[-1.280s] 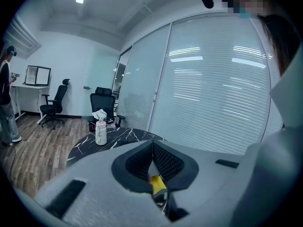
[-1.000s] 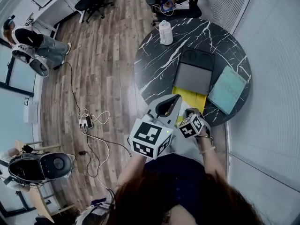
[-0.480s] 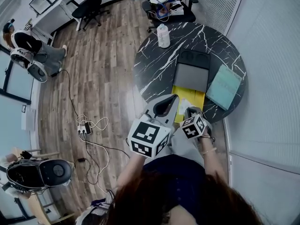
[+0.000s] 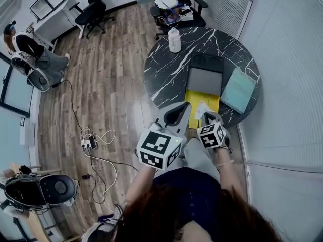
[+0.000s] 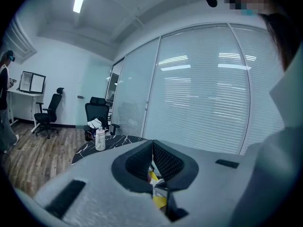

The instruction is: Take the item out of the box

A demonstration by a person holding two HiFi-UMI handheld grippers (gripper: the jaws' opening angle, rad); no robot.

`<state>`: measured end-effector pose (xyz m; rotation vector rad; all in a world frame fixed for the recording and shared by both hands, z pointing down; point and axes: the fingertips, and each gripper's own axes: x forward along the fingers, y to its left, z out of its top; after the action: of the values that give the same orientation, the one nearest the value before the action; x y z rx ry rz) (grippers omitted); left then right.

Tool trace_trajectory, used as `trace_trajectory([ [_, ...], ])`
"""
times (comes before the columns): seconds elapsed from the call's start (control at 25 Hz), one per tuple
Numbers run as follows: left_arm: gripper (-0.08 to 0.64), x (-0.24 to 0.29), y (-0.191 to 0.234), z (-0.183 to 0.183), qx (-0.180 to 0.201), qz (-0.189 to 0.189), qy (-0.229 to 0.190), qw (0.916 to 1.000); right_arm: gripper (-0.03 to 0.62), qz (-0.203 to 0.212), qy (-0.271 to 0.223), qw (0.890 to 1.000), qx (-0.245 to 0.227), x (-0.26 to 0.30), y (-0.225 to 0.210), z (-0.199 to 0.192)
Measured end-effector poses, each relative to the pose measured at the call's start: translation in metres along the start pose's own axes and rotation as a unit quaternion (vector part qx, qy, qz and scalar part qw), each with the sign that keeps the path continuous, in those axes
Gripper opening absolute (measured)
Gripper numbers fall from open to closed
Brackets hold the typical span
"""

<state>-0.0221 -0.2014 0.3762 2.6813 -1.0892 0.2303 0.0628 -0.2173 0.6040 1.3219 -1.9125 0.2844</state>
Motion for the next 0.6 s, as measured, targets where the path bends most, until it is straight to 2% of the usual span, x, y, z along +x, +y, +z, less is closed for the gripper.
trace_trajectory([
  [0.4, 0.028, -0.028, -0.002, -0.001, 0.005, -0.007, -0.013, 0.9999, 0.026, -0.028, -0.033, 0.999, 0.012, -0.035, 0.003, 0.016],
  [0.6, 0.028, -0.03, -0.003, -0.001, 0.007, -0.007, -0.018, 0.9998, 0.028, -0.038, -0.055, 0.997, 0.033, -0.052, -0.004, 0.027],
])
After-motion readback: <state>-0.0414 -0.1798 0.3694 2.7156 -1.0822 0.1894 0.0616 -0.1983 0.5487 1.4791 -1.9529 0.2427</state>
